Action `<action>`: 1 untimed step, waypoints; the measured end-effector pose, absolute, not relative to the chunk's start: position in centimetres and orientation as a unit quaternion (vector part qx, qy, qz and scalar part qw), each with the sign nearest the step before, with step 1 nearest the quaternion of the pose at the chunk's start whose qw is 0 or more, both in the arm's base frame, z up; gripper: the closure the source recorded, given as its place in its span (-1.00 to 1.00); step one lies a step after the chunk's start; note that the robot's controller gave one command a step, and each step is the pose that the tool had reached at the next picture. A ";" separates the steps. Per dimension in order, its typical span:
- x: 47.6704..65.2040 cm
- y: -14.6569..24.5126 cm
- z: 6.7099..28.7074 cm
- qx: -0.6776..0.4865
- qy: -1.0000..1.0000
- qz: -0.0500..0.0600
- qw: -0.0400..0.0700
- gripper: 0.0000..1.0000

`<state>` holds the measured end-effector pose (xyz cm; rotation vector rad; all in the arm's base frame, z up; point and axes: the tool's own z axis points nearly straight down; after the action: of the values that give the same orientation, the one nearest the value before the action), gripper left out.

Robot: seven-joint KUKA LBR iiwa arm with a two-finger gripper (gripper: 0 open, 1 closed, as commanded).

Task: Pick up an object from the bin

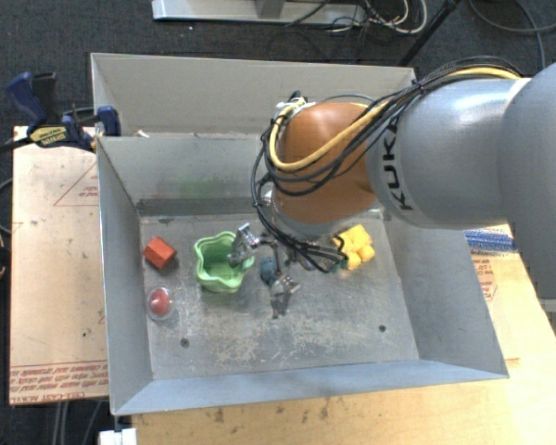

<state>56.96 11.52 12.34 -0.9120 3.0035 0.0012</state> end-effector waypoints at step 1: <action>62.2 16.5 8.1 -0.126 0.992 0.002 0.003 -1.00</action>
Offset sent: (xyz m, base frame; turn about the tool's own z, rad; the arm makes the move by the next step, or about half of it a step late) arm 0.0509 0.0471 -0.0435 0.3395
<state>62.20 16.52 8.07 -0.3949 3.1097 0.0055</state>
